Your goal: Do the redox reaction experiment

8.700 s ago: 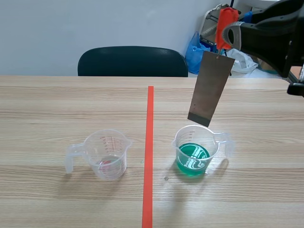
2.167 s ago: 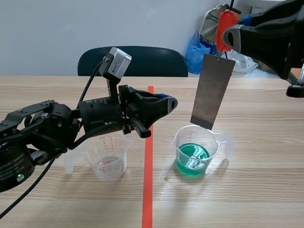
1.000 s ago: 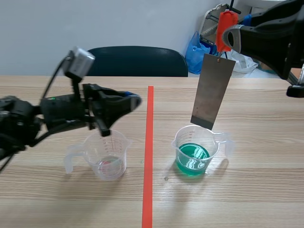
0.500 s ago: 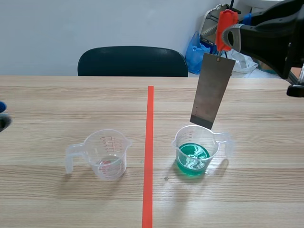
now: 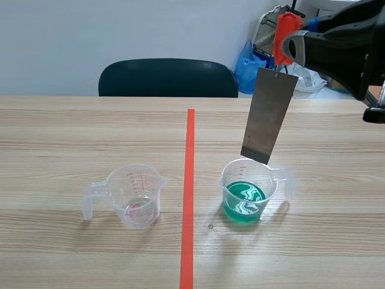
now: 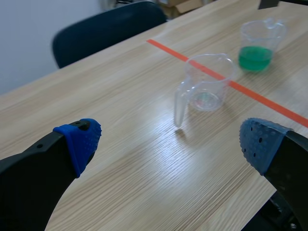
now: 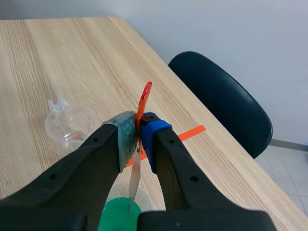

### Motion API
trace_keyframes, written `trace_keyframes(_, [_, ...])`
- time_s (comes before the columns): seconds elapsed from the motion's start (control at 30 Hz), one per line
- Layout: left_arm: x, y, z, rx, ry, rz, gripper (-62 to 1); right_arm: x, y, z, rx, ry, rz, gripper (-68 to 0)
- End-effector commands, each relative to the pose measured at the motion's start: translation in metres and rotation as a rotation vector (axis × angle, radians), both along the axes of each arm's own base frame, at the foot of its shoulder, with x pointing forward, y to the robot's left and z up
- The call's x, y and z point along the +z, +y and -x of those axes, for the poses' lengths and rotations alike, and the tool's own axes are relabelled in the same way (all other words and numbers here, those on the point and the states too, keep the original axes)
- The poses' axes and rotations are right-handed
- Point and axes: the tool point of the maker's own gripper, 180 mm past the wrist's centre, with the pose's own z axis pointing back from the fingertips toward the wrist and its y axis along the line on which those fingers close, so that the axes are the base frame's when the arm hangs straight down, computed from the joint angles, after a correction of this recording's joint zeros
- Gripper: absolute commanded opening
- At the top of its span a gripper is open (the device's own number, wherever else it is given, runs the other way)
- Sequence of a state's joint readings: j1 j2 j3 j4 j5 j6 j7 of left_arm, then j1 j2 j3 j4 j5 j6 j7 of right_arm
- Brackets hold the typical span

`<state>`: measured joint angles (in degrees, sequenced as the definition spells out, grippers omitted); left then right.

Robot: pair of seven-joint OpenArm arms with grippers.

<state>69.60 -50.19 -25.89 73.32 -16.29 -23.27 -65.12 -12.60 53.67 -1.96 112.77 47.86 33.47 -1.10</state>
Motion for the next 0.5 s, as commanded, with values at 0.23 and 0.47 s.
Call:
trace_keyframes(0.23, [0.030,-0.006,0.019,0.084,-0.127,-0.028,1.4,0.012,0.003,0.001,0.015,-0.034,-0.023,-66.9])
trace_keyframes(0.47, [0.031,-0.018,0.018,0.094,-0.125,-0.048,1.4,0.012,0.003,0.001,0.015,-0.034,-0.023,-66.9])
